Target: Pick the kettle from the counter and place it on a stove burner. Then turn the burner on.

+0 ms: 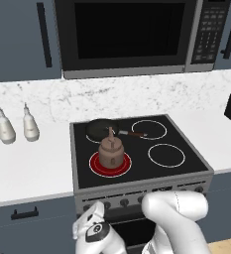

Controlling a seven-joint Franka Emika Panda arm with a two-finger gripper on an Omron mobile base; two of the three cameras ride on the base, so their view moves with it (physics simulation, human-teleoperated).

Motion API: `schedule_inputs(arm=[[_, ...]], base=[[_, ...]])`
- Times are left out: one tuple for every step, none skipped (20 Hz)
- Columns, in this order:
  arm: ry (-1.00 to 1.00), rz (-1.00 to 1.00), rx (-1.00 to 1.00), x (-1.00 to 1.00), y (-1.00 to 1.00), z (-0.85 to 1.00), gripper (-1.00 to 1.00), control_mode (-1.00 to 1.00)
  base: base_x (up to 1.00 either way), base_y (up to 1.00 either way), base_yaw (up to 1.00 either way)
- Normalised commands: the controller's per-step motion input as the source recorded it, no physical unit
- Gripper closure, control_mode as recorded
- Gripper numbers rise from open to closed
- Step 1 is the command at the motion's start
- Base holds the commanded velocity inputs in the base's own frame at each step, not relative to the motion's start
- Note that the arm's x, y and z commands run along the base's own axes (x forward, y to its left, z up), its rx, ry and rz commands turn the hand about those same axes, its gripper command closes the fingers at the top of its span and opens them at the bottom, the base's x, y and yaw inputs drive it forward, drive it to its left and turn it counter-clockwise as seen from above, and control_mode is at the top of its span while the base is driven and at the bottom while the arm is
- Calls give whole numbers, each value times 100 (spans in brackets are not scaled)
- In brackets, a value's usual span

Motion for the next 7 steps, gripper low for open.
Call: schedule_inputs(arm=[[0,0,-33,-8,6,0,100,-100],[0,0,-33,-12,5,0,100,-100],[0,0,-33,-14,6,3,100,-100],[0,0,-33,-13,6,3,100,-100],[0,0,-31,-11,4,2,100,-100],[0,0,-30,-9,2,1,100,-100],[0,0,-26,0,0,0,100,-100]], base=[[0,0,0],[0,0,0],[0,0,0],[0,0,0],[0,0,0],[0,0,0],[0,0,0]])
